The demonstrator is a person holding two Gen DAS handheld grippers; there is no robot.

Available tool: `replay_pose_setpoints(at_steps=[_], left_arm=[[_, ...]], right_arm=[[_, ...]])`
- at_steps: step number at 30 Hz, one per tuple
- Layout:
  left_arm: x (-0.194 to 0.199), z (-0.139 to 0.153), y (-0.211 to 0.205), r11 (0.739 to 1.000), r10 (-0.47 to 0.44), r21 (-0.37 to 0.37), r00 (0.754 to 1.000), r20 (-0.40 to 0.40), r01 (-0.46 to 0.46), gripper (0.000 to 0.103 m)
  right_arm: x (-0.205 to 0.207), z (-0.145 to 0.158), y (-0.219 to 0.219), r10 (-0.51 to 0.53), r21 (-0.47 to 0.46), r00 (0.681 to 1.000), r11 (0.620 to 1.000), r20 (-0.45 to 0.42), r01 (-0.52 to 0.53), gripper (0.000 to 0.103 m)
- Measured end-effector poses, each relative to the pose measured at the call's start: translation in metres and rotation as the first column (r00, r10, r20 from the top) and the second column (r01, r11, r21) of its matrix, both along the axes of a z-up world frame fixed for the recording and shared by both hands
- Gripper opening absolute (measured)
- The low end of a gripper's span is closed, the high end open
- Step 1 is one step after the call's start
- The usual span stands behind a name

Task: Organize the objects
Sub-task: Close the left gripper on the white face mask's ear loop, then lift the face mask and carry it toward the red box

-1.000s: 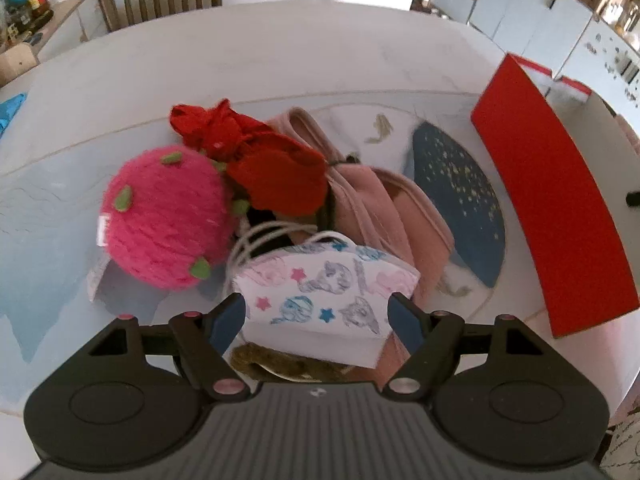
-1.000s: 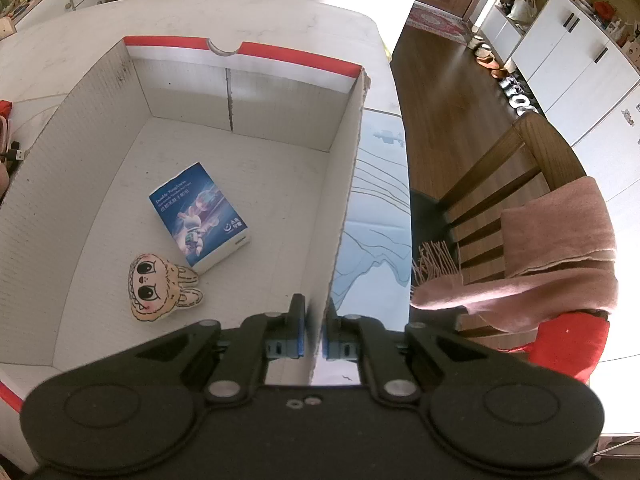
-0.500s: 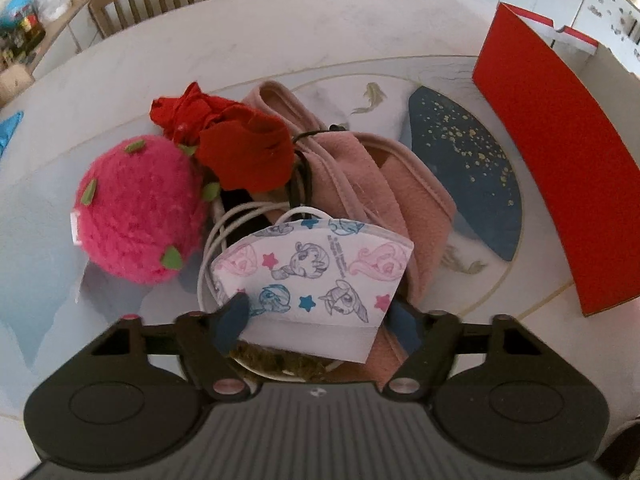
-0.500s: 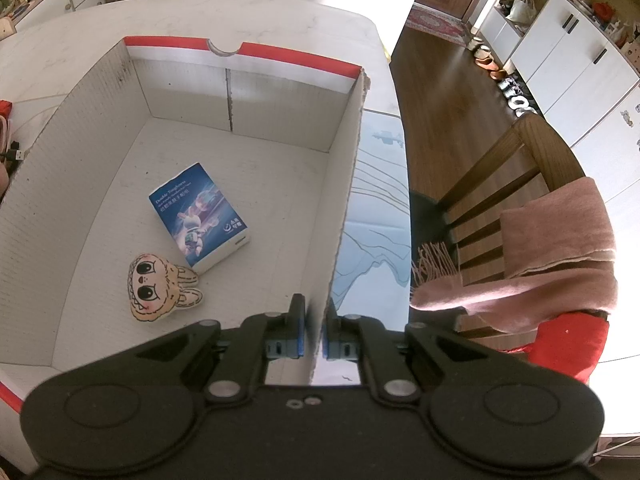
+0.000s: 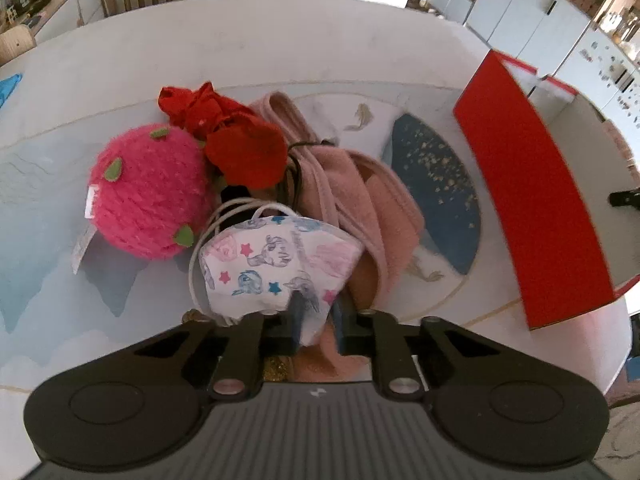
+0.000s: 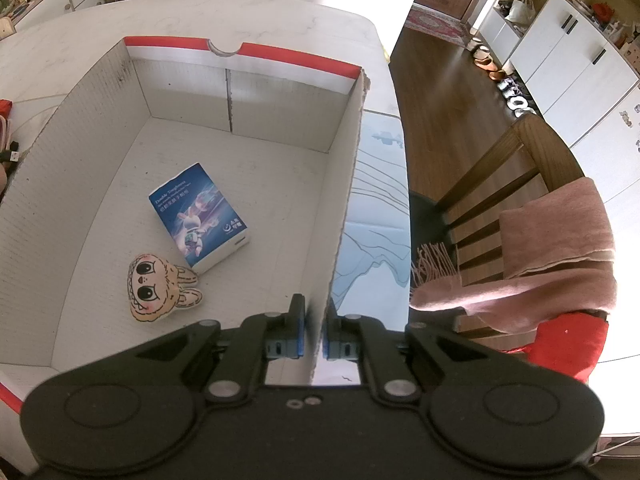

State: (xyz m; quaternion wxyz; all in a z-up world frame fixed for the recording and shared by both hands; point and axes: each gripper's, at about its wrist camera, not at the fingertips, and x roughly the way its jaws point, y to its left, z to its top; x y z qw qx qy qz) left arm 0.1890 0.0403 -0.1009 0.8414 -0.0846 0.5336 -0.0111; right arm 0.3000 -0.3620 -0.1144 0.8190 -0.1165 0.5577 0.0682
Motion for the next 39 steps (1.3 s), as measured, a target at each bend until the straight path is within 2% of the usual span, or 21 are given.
replay_pose_setpoints(at_steps=[4,10,15,18,21,22,28,32,39], left_arm=[[-0.004,0.007,0.006,0.999,0.019,0.043,1.000,0.018,-0.020,0.008],[-0.002,-0.001,0.014,0.992,0.052,0.114,0.999,0.001,-0.052,0.008],[0.007,-0.011,0.011,0.971,0.077,0.229,0.997,-0.007,-0.073,0.009],[0.010,-0.016,0.013,0.965,0.080,0.250,0.997,-0.010,-0.075,0.009],[0.010,-0.017,0.015,0.968,0.098,0.231,0.995,-0.006,-0.094,0.008],[0.009,-0.015,0.015,0.969,0.098,0.226,0.995,0.002,-0.096,0.005],[0.004,0.004,0.010,0.979,0.058,0.195,0.998,0.025,-0.062,0.000],[0.003,0.026,0.007,0.991,0.053,0.124,0.998,0.045,-0.058,0.000],[0.013,0.080,-0.034,0.996,-0.072,0.066,0.988,0.134,0.064,0.000]], right_arm=[[0.000,0.000,0.000,0.000,-0.001,1.000,1.000,0.000,0.000,0.006],[0.001,0.000,-0.001,0.001,-0.001,1.000,1.000,0.000,-0.001,0.006],[0.002,0.001,-0.003,0.001,-0.003,1.000,1.000,0.002,-0.001,0.007],[0.002,0.000,-0.002,0.002,-0.003,1.000,1.000,0.001,-0.002,0.007],[0.002,0.000,-0.002,0.002,-0.004,1.000,1.000,0.002,-0.002,0.007],[0.002,0.000,-0.002,0.003,-0.004,1.000,1.000,0.002,-0.003,0.007],[0.002,0.000,-0.002,0.002,-0.004,1.000,1.000,0.001,-0.002,0.007],[0.002,-0.001,-0.002,0.001,-0.003,1.000,1.000,0.001,-0.001,0.007],[0.003,-0.002,-0.001,-0.001,-0.001,1.000,1.000,0.000,0.001,0.006]])
